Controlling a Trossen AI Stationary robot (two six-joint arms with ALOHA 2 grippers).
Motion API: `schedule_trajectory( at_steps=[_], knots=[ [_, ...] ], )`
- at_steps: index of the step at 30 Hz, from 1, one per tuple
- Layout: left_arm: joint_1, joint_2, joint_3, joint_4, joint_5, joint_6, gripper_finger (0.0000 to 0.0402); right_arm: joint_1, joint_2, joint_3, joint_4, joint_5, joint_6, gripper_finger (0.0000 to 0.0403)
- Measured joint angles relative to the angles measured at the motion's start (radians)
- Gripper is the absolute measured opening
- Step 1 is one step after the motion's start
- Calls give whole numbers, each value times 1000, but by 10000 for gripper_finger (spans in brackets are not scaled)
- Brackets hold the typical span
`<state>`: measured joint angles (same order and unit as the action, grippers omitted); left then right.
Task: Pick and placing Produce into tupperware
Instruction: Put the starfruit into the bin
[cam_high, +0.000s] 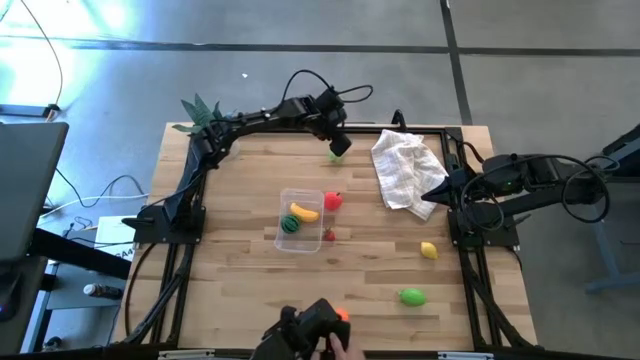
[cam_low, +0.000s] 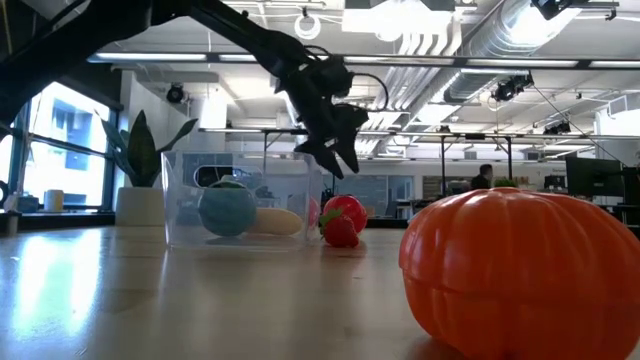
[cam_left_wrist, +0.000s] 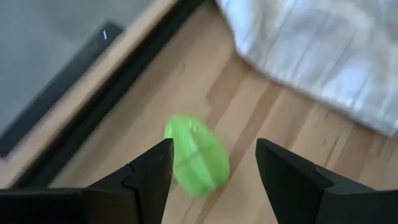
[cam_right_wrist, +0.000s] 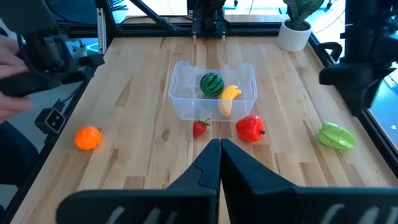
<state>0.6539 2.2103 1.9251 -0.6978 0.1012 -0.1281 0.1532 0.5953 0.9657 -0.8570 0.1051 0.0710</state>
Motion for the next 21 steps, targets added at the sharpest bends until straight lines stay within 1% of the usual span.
schedule_trajectory(
  at_steps=[3,5,9,14,21],
  knots=[
    [1,16,-2,-22,18,-2,219,0,0,0,0,0,0,0],
    [2,32,-5,-48,39,-7,231,0,0,0,0,0,0,0],
    [1,56,-6,-44,46,-4,271,0,0,0,0,0,0,0],
    [1,63,-5,-36,39,49,319,0,0,0,0,0,0,0],
    [1,63,-5,-42,20,55,365,0,0,0,0,0,0,0]
  ],
)
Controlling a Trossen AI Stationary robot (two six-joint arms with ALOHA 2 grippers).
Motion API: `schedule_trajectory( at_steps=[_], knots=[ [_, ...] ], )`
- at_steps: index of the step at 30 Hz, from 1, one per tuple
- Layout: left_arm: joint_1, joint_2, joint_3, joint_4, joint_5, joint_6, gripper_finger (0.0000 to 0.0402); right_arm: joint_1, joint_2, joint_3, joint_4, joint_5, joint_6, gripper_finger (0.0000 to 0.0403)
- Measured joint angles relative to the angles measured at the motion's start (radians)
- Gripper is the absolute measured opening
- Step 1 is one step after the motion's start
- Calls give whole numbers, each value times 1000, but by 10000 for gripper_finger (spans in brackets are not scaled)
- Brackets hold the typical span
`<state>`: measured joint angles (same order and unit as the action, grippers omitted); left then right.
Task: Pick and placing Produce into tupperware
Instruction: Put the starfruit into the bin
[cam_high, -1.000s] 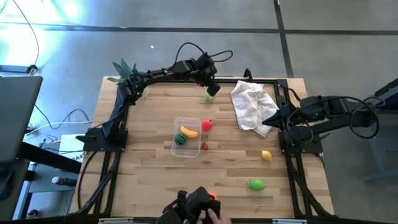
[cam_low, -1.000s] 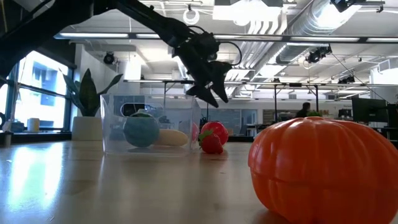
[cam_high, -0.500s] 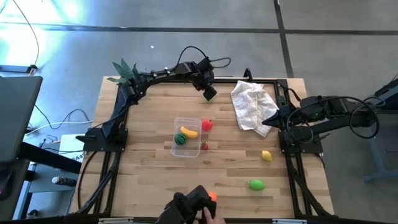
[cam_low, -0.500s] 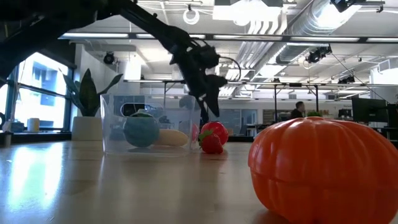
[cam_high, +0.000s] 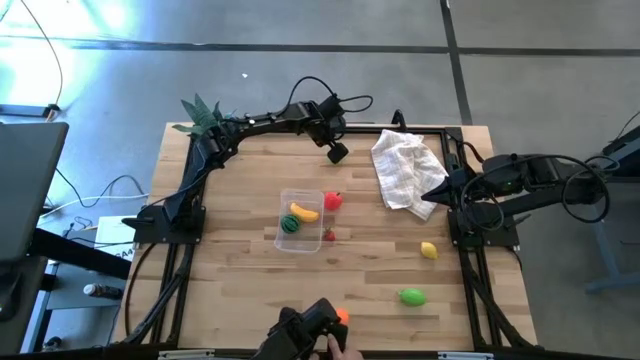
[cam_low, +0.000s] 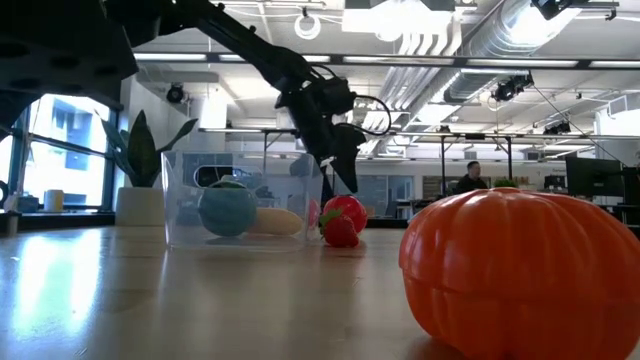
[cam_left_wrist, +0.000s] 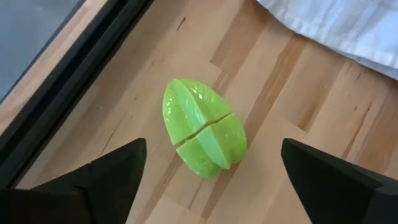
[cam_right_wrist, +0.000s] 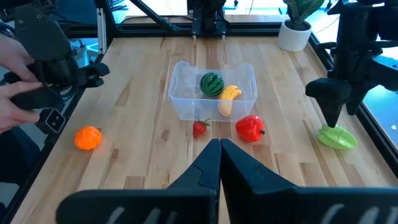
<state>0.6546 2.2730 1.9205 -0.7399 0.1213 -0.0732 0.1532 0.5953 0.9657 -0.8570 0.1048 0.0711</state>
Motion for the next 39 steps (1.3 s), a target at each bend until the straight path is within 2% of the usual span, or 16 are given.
schedule_trajectory(
  at_steps=[9,16,24,39],
  knots=[
    [0,11,1,2,1,3,391,0,0,0,0,0,0,0],
    [-1,78,11,1,123,-15,381,0,0,0,0,0,0,0],
    [-1,78,14,62,122,-36,359,0,0,0,0,0,0,0],
    [-3,109,14,73,117,-43,361,0,0,0,0,0,0,0]
  ],
)
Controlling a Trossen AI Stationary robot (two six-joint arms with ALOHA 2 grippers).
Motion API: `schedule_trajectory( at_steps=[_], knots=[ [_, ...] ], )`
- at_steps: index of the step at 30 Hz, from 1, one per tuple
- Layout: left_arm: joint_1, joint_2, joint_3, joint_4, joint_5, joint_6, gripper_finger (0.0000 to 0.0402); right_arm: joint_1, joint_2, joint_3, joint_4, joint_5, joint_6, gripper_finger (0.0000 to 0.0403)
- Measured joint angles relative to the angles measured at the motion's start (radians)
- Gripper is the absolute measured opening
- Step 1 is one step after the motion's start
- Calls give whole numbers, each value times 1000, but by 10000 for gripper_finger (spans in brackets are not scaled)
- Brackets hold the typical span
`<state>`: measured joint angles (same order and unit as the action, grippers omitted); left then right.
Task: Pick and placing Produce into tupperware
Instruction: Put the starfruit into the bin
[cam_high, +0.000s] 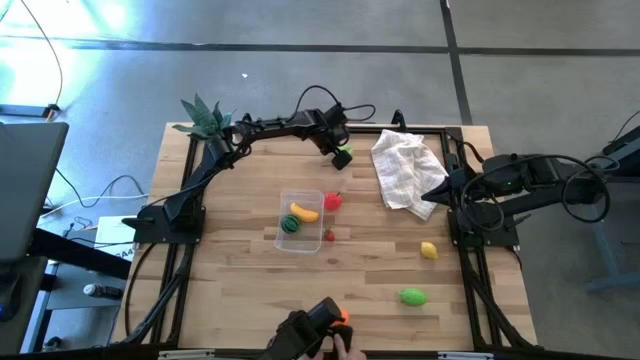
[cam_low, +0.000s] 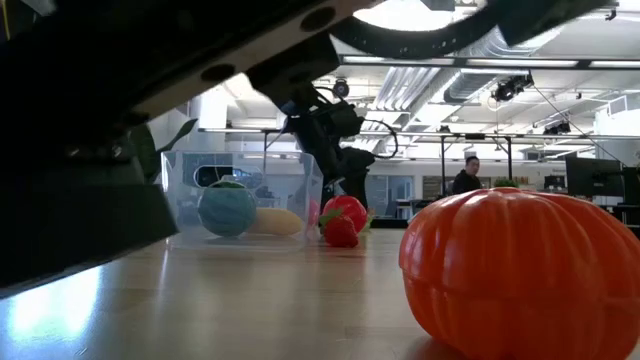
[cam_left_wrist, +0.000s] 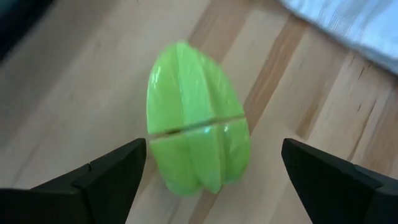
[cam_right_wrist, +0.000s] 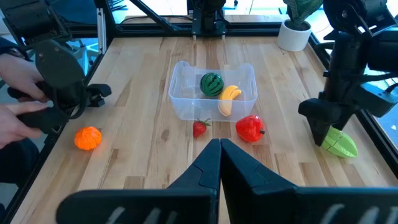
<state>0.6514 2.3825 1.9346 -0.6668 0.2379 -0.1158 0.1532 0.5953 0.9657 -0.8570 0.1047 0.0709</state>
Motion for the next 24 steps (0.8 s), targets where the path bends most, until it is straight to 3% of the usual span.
schedule_trajectory(
  at_steps=[12,24],
  knots=[
    [-11,0,0,40,-19,4,352,0,0,0,0,0,0,0],
    [-12,0,0,33,-34,-19,296,0,0,0,0,0,0,0]
  ],
)
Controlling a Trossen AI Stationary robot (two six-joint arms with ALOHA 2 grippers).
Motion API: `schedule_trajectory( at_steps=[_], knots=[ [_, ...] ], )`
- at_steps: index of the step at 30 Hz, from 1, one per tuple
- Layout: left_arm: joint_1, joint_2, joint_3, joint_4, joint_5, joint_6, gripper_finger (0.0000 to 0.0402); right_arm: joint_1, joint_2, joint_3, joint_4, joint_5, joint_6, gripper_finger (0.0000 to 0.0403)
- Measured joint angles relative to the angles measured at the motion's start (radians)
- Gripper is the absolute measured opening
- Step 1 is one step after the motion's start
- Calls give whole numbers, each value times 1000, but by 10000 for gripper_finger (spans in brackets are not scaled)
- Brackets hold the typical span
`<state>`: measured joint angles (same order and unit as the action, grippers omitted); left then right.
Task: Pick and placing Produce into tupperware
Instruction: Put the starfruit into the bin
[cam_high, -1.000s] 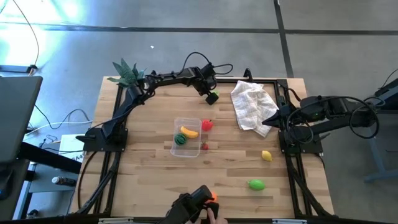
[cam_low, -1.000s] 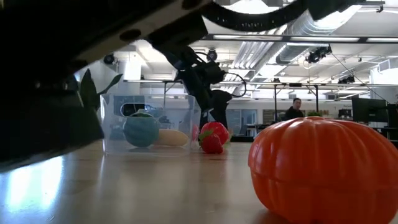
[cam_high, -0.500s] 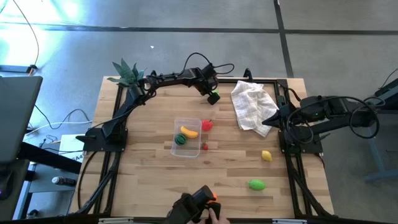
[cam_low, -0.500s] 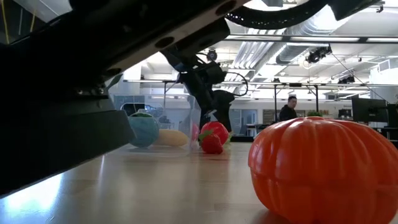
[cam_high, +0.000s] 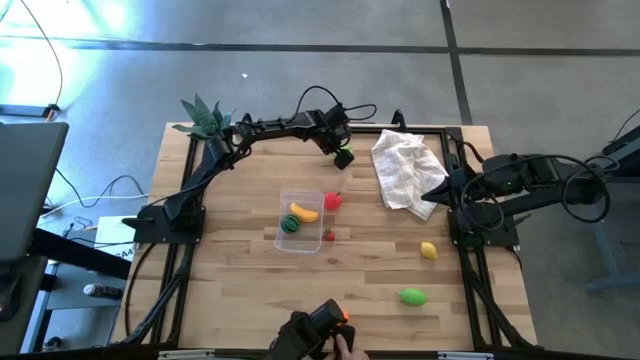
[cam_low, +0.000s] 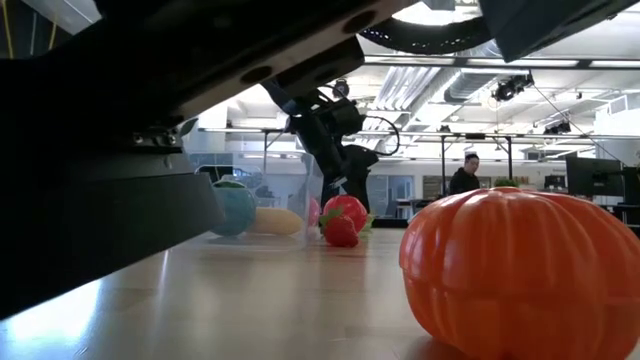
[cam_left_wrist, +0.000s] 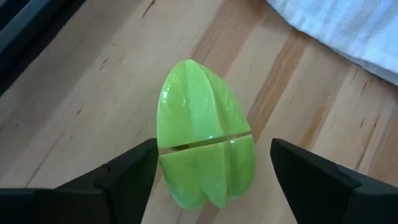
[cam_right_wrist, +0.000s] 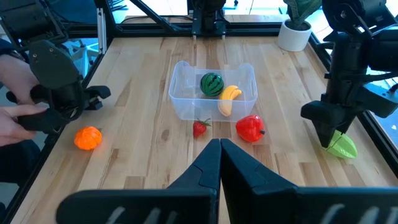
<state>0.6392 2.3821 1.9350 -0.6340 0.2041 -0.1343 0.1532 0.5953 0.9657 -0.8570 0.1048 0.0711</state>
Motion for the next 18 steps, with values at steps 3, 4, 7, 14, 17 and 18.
schedule_trajectory(
  at_steps=[3,4,7,14,17,18],
  knots=[
    [0,0,0,3,0,-2,284,0,0,0,0,0,0,0],
    [0,0,0,5,1,-2,282,0,0,0,0,0,0,0],
    [0,-1,0,9,1,-5,275,0,0,0,0,0,0,0],
    [-4,6,0,15,18,-13,277,0,0,0,0,0,0,0],
    [-5,10,6,-7,19,-16,282,0,0,0,0,0,0,0],
    [-5,10,9,-6,17,-16,283,0,0,0,0,0,0,0]
  ],
)
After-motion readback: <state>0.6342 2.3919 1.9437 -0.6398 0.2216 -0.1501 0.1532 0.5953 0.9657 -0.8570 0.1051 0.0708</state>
